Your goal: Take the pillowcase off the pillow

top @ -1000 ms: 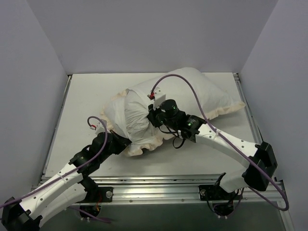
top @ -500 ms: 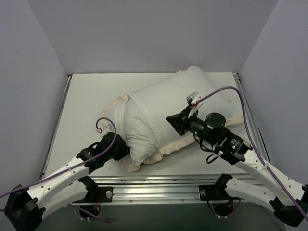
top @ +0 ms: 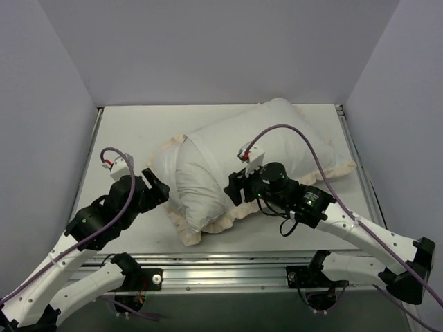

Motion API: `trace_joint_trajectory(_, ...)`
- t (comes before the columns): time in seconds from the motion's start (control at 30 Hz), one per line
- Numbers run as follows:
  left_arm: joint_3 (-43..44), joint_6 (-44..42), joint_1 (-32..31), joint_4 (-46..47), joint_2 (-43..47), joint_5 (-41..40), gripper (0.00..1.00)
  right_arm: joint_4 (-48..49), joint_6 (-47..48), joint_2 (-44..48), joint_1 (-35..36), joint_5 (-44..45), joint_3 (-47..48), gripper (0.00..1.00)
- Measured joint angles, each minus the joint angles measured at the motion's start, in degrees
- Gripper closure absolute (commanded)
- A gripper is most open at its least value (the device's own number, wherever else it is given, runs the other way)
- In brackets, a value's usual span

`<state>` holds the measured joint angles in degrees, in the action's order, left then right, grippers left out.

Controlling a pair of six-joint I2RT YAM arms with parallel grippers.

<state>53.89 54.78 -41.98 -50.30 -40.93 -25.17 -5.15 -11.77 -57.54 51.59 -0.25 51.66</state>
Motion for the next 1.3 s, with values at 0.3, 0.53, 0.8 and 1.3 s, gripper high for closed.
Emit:
trace_joint_trajectory(0.3,8.94,-16.61,16.46,8.79,-17.57,2.36,0.28,3.58,7.54,-21.42,8.92,12.13,20.81,0.18)
trace_joint_trajectory(0.53,10.60,-22.45,20.72,16.48,-26.32,12.11,0.28,8.26,11.15,-35.67,8.81,16.15,25.53,0.53)
trace_joint_trajectory(0.8,10.58,-25.05,20.72,22.69,-28.09,20.04,0.28,18.62,5.49,-35.01,5.16,15.80,12.70,1.00)
trace_joint_trajectory(1.3,11.10,-27.63,15.82,25.35,-38.53,19.02,0.29,24.00,1.57,-30.03,2.47,12.83,5.57,1.00)
